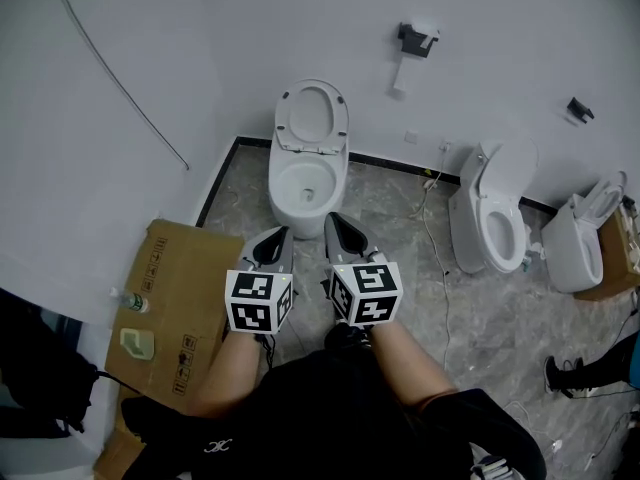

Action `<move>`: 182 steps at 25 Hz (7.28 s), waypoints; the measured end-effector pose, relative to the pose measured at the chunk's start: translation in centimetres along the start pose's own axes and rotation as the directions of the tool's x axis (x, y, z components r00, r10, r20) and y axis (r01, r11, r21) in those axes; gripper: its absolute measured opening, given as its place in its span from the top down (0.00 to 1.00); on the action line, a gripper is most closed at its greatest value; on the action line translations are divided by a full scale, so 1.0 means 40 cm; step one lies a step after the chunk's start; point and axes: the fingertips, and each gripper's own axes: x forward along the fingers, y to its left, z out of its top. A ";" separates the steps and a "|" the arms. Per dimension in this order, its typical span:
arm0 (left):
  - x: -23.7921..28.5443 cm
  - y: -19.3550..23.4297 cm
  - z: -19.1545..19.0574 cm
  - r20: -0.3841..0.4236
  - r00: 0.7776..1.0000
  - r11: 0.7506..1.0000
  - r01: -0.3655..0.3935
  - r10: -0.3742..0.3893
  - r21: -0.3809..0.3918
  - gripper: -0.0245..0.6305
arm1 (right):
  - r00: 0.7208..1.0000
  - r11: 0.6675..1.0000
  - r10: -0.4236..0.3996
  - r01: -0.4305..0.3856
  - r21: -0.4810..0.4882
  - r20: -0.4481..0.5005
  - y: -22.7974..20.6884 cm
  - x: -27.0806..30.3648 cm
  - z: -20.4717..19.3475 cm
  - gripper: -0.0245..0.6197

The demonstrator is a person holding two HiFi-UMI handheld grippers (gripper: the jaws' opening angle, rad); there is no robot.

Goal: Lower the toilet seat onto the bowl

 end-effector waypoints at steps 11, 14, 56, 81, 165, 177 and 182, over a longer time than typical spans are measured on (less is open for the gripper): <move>0.313 0.027 0.096 -0.029 0.999 1.000 -0.022 0.023 0.021 0.95 | 1.000 1.000 0.024 -0.024 0.013 -0.005 -0.233 0.225 0.072 0.95; 0.397 0.026 0.115 -0.044 0.999 1.000 -0.015 0.016 0.025 0.95 | 1.000 1.000 0.022 -0.022 0.023 -0.013 -0.301 0.279 0.079 0.95; 1.080 0.191 0.278 -0.077 0.997 0.998 -0.022 0.027 0.067 0.95 | 0.997 0.998 -0.010 0.014 0.058 -0.071 -0.779 0.779 0.117 0.95; 1.519 0.557 0.299 -0.218 0.970 0.933 0.176 -0.109 0.315 0.95 | 0.942 0.943 -0.295 0.314 0.113 -0.157 -0.944 1.045 0.088 0.95; 1.682 0.720 -0.205 -0.759 0.649 0.369 0.693 0.057 0.620 0.85 | 0.778 0.859 -0.394 0.501 0.104 -0.489 -1.038 0.920 -0.331 0.95; 1.548 0.659 -0.438 -0.839 0.531 0.307 0.784 0.121 0.540 0.84 | 0.788 0.899 -0.295 0.420 0.122 -0.540 -1.047 0.897 -0.411 0.95; 1.488 0.637 -0.563 -0.885 0.449 0.290 0.837 0.121 0.465 0.78 | 0.772 0.905 -0.274 0.408 0.116 -0.574 -1.056 0.892 -0.466 0.95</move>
